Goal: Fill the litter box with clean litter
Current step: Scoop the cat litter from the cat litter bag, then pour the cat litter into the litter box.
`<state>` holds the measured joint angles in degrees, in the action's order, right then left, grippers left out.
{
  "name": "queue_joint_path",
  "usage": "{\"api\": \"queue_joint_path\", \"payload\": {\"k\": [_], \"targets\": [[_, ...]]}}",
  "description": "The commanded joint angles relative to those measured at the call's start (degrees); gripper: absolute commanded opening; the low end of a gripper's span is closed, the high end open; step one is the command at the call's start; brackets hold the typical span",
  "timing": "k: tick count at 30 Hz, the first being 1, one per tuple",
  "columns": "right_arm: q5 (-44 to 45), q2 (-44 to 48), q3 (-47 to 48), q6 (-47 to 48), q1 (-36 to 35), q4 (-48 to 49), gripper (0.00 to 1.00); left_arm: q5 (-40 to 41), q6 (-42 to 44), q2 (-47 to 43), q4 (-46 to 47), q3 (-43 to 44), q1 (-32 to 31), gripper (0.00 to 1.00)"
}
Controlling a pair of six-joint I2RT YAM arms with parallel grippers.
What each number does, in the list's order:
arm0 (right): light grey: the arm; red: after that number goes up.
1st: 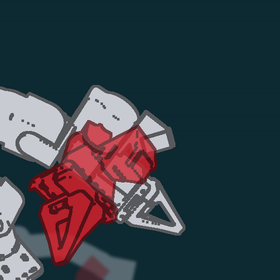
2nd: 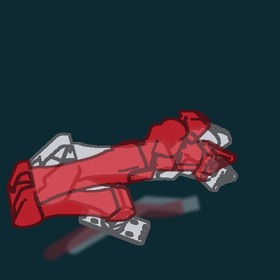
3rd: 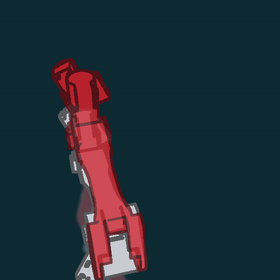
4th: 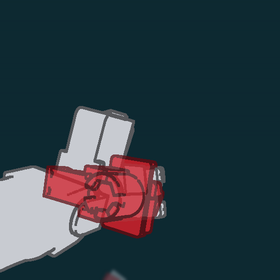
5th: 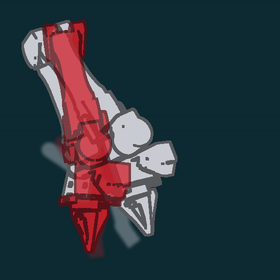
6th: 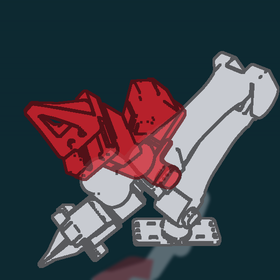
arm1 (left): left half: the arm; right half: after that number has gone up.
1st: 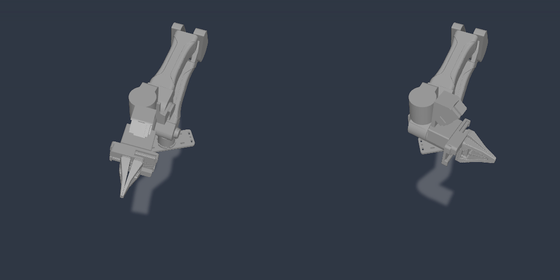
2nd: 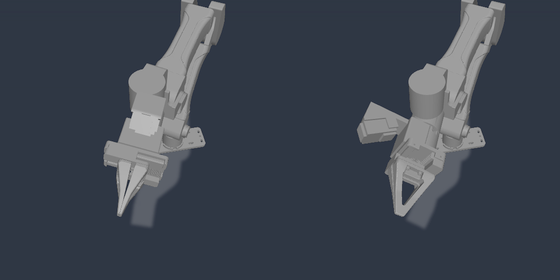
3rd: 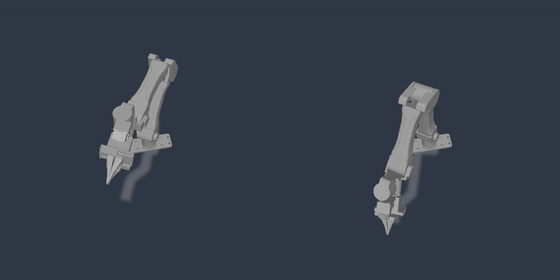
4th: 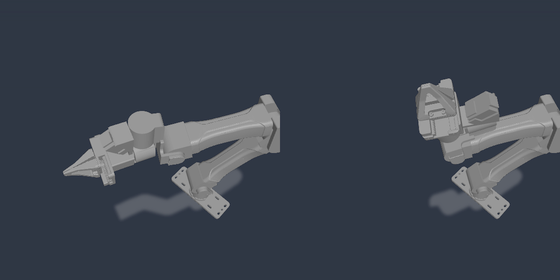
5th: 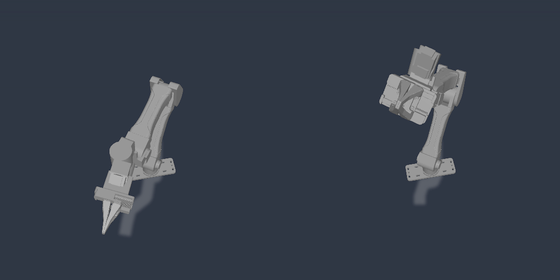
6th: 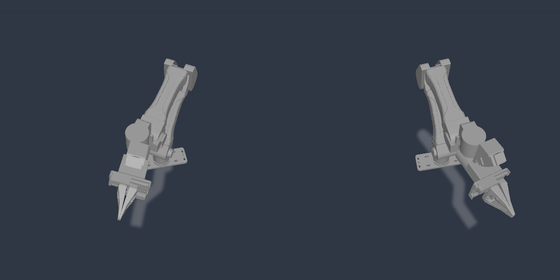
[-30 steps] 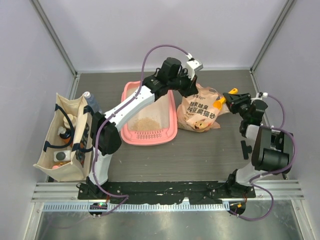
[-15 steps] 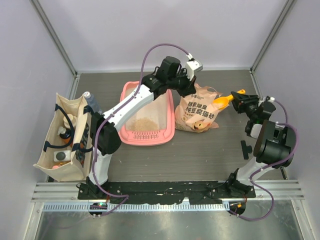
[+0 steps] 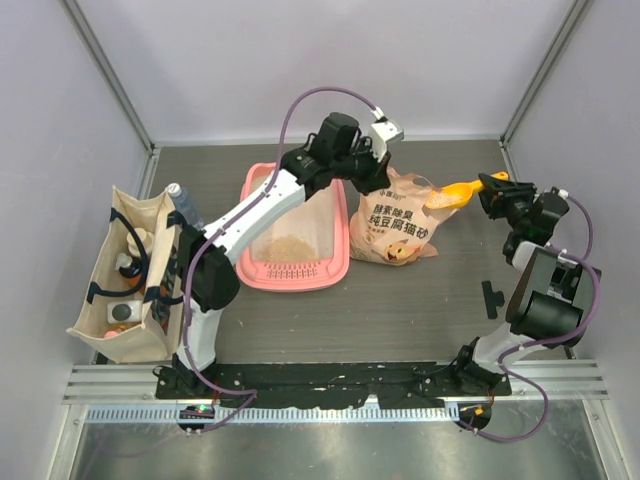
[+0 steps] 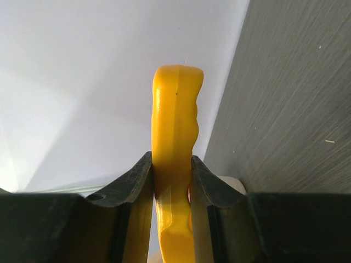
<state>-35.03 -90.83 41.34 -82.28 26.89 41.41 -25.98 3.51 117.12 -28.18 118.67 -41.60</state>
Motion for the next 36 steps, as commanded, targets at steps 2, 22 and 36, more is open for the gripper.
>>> {"api": "queue_joint_path", "payload": {"k": [2,22,36], "targets": [[-0.04,4.25,4.97,-0.34,1.58,-4.66,0.01,-0.39,1.15,-9.45,4.8,0.69,0.73,0.0],[1.98,-0.57,31.77,-0.34,-1.13,-21.19,0.01,3.39,4.31,-14.28,2.96,-1.86,2.67,0.75],[7.25,-11.73,51.91,2.82,-24.68,-28.49,0.01,21.4,15.2,-35.98,4.11,-28.13,6.53,0.75]]}}
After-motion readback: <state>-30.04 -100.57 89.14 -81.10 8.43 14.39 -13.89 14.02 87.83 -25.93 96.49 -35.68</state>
